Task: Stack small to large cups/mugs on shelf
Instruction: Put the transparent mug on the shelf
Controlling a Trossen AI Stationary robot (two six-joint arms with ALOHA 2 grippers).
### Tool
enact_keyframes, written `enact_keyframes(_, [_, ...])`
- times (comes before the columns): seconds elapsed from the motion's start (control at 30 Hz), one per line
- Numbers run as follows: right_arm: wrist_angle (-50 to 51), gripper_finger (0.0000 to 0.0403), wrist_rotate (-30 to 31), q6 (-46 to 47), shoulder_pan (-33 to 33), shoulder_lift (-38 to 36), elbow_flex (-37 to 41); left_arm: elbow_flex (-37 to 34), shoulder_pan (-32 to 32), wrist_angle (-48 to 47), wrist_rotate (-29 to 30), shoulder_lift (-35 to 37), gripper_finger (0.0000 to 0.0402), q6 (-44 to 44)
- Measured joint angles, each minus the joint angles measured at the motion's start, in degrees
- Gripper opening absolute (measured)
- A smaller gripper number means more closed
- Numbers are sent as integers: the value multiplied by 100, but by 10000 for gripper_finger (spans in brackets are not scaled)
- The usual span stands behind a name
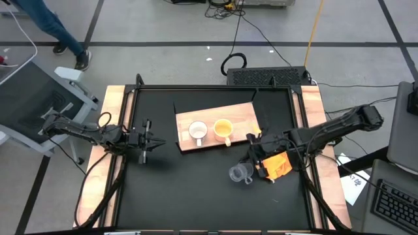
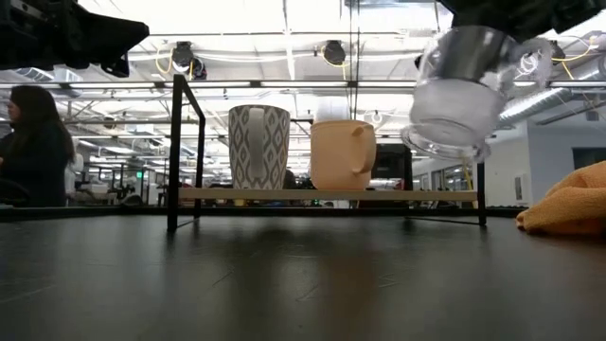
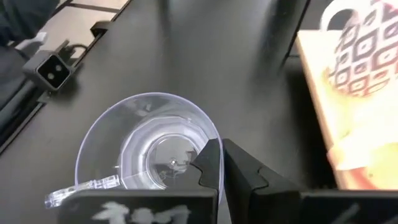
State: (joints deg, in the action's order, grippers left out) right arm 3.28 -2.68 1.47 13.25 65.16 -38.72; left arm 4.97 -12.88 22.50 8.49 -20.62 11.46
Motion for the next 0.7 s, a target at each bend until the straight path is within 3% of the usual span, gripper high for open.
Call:
enact_keyframes(0.27, [-216, 0, 433, 183, 160, 3, 275, 0, 0, 0, 0, 0, 31, -130])
enact_keyframes(0.53, [-198, 0, 463, 228, 143, -1, 275, 0, 0, 0, 0, 0, 31, -142])
enact_keyframes(0.7, [50, 0, 470, 212, 38, -371, 275, 0, 0, -22, 0, 0, 31, -103])
